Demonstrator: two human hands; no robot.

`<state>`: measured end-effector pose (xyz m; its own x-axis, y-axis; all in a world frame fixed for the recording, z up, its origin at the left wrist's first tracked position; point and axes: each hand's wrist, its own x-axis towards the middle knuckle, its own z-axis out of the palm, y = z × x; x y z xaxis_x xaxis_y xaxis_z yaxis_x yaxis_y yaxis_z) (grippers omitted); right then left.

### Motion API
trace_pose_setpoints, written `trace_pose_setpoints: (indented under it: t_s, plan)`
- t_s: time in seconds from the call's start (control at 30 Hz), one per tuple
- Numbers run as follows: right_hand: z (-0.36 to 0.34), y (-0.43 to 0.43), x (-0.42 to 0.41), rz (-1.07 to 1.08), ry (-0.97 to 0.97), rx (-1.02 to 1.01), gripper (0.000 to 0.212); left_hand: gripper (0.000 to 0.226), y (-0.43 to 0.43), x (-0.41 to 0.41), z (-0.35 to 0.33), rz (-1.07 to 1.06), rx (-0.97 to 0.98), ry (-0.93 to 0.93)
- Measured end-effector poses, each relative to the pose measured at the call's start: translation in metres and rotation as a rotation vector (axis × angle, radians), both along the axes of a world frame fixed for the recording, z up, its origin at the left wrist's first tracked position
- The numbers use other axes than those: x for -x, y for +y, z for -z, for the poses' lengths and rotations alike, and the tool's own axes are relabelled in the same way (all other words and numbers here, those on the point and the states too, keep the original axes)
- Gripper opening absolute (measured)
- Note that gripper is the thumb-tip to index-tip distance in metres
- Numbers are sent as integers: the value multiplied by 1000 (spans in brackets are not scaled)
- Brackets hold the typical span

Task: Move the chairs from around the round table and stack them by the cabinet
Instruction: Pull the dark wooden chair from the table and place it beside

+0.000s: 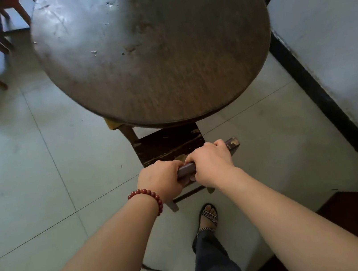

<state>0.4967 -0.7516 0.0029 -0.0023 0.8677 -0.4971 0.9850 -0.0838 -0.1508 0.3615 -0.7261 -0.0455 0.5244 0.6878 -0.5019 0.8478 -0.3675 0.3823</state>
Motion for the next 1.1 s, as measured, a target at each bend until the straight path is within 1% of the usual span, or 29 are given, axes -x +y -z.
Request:
trace_pose_setpoints:
  t_s: [0.17, 0.3, 0.47, 0.53, 0.63, 0.73, 0.83, 0.93, 1.1]
  plan:
    - [-14, 5, 65, -12, 30, 68, 21, 12, -1, 71, -17, 13, 55, -17]
    - [-20, 14, 126, -55, 79, 105, 21, 12, 3, 137, -24, -3, 35, -4]
    - [-21, 24, 205, -155, 74, 121, 24, 13, 1, 221, -30, -47, 15, -1]
    - [-19, 28, 237, -200, 83, 110, 22, 11, 1, 254, -33, -70, -2, 14]
    - [-19, 40, 281, -257, 95, 82, 16, 18, 7, 299, -40, -77, -47, 51]
    - [-21, 59, 318, -273, 137, 66, 15, 10, 22, 340, -47, -91, -91, 88]
    - [-22, 83, 349, -279, 165, 30, 14, 13, 42, 372, -52, -115, -136, 100]
    - [-22, 111, 372, -274, 178, -31, 11, 11, 68, 394, -53, -142, -160, 116]
    - [-13, 181, 398, -312, 185, -147, 14, 18, 140, 422, -46, -176, -202, 133]
